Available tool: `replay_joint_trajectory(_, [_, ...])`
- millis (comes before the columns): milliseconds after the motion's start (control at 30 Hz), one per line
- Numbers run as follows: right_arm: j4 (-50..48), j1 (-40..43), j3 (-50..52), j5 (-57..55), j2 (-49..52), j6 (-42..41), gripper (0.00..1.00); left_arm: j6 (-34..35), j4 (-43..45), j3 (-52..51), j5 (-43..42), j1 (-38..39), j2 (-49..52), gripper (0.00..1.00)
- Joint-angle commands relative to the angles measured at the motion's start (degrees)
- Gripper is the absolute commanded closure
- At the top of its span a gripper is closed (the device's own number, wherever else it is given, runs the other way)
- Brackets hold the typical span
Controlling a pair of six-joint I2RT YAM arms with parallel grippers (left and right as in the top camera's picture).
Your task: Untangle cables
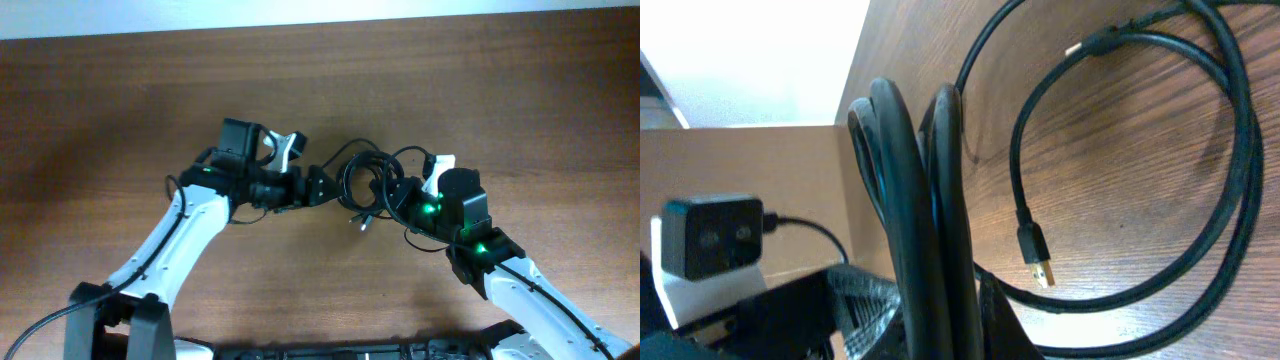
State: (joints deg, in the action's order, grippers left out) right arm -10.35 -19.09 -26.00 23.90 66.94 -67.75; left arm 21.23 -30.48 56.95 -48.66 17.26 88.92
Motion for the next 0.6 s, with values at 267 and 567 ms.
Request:
replay_joint_trajectory(267, [-0.66, 0.42, -0.44, 8.31, -0.22, -0.04, 0.96, 12.63, 4.26, 0.42, 21.51, 10.51, -0.98, 0.35])
replay_joint_trajectory(567, [-3.04, 0.42, -0.44, 10.49, -0.24, 0.0, 0.96, 12.59, 10.95, 0.42, 21.4, 11.47, 4.63, 0.94])
